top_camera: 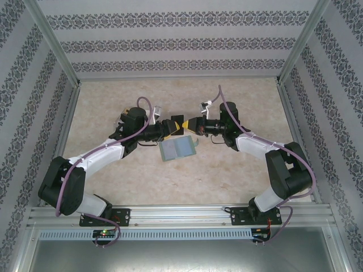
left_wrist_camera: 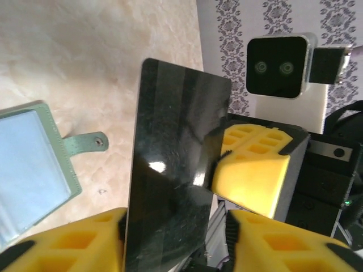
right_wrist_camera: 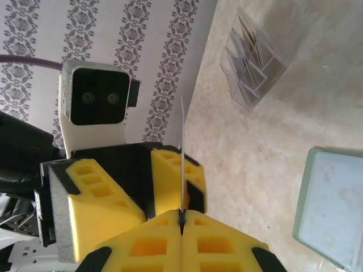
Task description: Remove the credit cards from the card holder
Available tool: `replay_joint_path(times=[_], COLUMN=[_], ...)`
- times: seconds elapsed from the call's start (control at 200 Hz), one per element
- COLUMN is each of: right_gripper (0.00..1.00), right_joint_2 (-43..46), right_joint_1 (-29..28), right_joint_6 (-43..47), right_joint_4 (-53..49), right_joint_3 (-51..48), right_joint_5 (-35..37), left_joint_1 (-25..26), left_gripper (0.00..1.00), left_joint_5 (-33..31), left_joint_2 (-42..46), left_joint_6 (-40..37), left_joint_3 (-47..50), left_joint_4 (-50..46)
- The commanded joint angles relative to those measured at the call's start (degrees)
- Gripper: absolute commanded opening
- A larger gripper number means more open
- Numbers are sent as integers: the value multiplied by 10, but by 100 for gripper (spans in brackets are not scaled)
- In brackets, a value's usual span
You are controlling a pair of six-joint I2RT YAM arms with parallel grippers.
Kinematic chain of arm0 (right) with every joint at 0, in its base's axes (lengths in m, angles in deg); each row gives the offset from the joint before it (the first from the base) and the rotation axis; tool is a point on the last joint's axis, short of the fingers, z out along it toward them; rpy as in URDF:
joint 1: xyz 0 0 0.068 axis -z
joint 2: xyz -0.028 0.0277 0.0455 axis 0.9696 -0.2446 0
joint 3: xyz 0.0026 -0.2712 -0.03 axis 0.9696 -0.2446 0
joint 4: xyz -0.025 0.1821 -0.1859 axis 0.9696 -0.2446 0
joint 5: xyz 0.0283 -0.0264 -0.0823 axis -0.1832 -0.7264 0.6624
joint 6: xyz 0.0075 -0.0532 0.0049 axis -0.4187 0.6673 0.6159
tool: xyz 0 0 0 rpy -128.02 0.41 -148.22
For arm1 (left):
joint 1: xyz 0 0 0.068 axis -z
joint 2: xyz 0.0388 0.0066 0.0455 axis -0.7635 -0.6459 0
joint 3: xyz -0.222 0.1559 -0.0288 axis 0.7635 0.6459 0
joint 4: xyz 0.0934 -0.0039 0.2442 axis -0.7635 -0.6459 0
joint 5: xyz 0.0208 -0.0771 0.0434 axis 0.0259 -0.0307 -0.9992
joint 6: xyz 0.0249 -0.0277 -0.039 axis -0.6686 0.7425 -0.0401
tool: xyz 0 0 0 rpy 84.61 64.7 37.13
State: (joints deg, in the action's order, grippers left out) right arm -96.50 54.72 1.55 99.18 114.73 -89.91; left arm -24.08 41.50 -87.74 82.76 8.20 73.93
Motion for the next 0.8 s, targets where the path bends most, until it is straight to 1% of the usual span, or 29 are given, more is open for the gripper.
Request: replay_joint_path(times=[0.0, 0.175, 0.285, 0.41, 0.515, 0.56, 0.58, 0.674, 0.749, 0.794], right_gripper=[0, 0, 0, 0, 0, 6, 10, 32, 46, 51], right_joint_2=[-4, -20, -27, -28, -28, -27, -26, -23, -21, -19], right_joint_1=[6, 5, 6, 6, 7, 7, 7, 7, 7, 6], right_joint_6=[-12, -8, -6, 2, 10, 16, 18, 30, 46, 63], right_joint_4=[36, 36, 37, 34, 24, 16, 12, -7, -30, -55], right_joint_3=[-9, -7, -7, -9, -11, -11, -12, -15, -17, -16], right_joint_5=[-19, -18, -16, -10, -4, 0, 2, 15, 28, 42], left_joint_1=[-6, -6, -6, -6, -6, -6, -6, -6, -6, -6], left_gripper=[40, 24, 14, 0, 0, 0, 0, 0, 0, 0], left_joint_5=[9, 13, 13, 6, -4, -7, -10, -28, -59, -85], left_joint_2=[32, 39, 41, 43, 41, 40, 40, 42, 47, 51], left_joint_6=[-2, 5, 1, -8, -15, -18, -20, -34, -53, -65], left_joint_3=[6, 19, 22, 21, 20, 20, 19, 17, 11, 6], left_joint_4=[54, 73, 71, 54, 36, 28, 25, -3, -55, -92])
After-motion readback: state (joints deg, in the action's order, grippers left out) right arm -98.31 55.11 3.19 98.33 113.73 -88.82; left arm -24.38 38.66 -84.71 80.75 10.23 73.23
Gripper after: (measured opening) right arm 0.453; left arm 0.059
